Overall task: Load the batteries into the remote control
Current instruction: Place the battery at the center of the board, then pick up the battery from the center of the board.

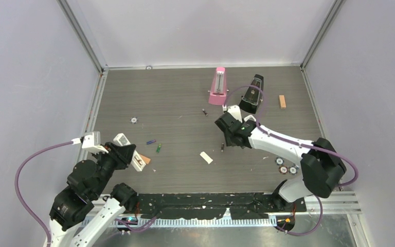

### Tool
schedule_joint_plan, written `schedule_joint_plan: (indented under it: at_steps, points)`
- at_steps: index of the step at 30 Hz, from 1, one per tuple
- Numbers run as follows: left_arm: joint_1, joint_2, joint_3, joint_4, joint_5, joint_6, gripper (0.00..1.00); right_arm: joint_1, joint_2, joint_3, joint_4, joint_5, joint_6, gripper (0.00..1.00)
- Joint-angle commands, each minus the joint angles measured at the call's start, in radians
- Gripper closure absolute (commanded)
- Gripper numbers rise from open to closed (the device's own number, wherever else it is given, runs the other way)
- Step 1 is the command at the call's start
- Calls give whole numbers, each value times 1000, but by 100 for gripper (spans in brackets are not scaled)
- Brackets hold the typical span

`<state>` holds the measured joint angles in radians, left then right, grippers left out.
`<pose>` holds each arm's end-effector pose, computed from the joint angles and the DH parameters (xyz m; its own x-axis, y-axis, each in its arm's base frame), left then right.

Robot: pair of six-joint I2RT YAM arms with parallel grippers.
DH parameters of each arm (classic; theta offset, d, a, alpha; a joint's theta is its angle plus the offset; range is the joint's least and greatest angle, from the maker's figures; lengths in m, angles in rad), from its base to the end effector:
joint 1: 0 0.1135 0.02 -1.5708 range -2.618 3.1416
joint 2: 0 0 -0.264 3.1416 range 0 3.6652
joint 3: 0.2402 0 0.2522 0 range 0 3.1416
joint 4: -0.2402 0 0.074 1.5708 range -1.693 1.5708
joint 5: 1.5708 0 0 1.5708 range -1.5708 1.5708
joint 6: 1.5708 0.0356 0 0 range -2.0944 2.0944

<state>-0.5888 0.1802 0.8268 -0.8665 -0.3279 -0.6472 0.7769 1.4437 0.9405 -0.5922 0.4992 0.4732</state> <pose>0.0269 -0.0042 0.3328 -0.3041 -0.4833 -0.8209 0.1016 0.8404 -0.5324 0.2104 0.1829 0.2162 -0.7737 -0.1995 -0.6014 -0.1198 0.9781 -0.1703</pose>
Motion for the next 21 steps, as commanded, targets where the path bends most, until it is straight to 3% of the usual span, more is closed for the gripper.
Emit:
schedule_joint_plan:
  at_steps: [1,9,21]
  points:
    - [2,-6,-3,47,7,-5,100,1,74,28,-56,-30,-73,55]
    - [2,-8,-6,42,-1,-4,100,0,153,14,23,-204,-56,73]
    - [2,5,-2,59,-13,-1,100,2,198,-1,168,-357,53,78]
